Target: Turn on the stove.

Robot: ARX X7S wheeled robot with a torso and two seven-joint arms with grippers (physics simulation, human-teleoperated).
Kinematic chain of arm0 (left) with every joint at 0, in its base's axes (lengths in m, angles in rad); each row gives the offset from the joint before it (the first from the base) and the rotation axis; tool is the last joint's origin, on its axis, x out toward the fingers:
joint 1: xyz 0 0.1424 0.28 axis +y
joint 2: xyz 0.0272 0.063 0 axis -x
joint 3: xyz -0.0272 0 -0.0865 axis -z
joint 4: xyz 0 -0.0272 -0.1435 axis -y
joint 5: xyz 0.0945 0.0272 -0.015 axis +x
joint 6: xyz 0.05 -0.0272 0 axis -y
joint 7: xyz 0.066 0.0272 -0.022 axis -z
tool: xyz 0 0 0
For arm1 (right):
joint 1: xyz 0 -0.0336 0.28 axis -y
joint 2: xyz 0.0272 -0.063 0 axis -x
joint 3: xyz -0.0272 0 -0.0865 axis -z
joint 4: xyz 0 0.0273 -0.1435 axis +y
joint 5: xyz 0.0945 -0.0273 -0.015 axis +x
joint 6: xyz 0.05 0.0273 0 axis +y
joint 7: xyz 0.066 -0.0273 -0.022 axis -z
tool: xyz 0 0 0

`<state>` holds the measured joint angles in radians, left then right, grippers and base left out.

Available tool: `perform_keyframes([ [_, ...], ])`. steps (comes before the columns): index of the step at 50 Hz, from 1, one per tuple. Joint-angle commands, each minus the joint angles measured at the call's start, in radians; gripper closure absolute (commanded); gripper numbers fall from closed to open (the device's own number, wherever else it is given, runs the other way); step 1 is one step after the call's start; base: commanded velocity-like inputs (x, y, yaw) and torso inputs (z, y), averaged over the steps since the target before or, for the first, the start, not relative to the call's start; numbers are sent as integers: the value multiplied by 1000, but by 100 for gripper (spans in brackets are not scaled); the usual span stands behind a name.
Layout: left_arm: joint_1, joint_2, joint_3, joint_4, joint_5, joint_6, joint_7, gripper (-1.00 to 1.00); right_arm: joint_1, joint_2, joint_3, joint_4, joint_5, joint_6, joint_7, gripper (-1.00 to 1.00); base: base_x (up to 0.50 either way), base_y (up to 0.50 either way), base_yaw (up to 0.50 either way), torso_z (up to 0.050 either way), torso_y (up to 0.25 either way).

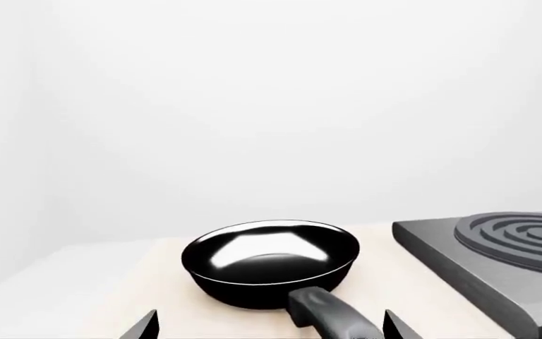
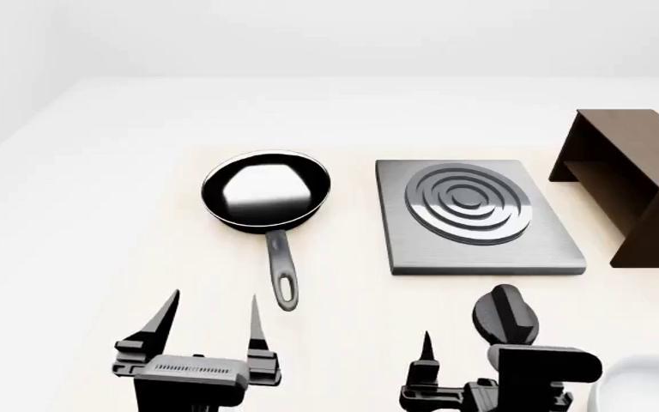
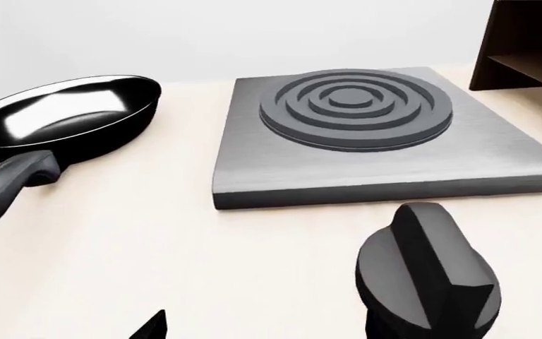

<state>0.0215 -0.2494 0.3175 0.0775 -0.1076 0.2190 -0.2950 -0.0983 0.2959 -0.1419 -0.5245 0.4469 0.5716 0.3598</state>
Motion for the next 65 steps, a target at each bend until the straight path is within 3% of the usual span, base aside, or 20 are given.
perform_keyframes([
  [1, -3, -2, 5, -11, -1, 6, -5, -100, -1, 6, 19, 22, 14, -7, 0, -100, 0, 0, 0, 0, 0],
  [65, -9, -20, 28, -10, -12, 6, -29, -100, 79, 10, 12, 153, 25, -52, -18, -100, 0, 0, 0, 0, 0],
])
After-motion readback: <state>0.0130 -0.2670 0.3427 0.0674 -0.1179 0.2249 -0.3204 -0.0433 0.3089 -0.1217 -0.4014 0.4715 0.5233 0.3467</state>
